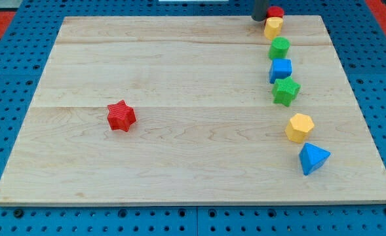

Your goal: Slide the red star closer to the yellow hexagon

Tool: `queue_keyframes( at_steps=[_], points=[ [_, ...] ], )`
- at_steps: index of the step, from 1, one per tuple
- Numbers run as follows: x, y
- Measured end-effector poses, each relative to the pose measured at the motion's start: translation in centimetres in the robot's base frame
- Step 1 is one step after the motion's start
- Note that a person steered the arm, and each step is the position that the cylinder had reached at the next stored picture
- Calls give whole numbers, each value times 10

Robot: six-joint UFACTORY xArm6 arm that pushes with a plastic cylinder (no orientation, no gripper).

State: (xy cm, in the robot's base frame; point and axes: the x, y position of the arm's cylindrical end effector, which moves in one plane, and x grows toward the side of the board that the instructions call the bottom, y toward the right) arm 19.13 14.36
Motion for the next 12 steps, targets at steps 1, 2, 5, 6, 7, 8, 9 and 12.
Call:
queue_keyframes(
  at_steps=[1, 2, 5, 6, 7, 8, 9, 12],
  points=[
    [19, -30],
    [57, -81],
    [202, -258],
    [255, -308],
    [284, -317],
    [292, -283],
    [274, -277],
    [244, -273]
  ],
)
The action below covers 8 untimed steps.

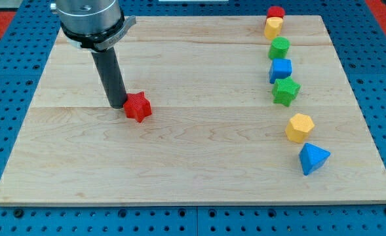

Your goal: Slide the red star closer to the yellow hexagon

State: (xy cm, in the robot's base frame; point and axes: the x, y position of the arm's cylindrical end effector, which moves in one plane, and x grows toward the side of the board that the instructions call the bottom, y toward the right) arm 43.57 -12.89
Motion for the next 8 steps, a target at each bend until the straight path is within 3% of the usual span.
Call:
queue_keyframes(
  at_steps=[4, 8],
  points=[
    [43, 67],
    [5, 91]
  ],
)
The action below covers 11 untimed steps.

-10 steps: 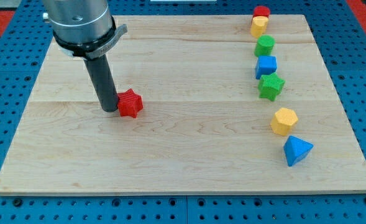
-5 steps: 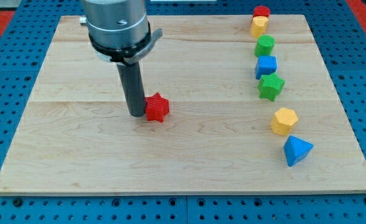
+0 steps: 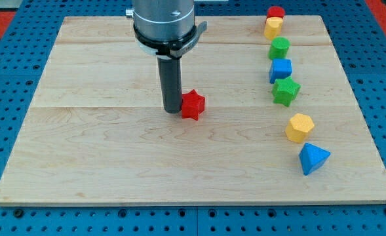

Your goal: Slide the red star closer to the yellow hexagon

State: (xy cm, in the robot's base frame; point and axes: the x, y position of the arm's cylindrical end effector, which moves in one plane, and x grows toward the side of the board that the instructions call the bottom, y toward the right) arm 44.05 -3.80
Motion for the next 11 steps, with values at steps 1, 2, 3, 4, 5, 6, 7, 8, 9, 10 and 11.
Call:
queue_keyframes(
  at_steps=[1, 2, 3, 4, 5, 6, 7, 8, 9, 10, 11],
  points=[
    [-5, 10],
    [-5, 34],
    [-4, 60],
    [-3, 85],
    [-2, 91],
    [-4, 103],
    [-25, 112],
    [-22, 122],
    [-10, 137],
    [-6, 163],
    [-3, 182]
  ],
)
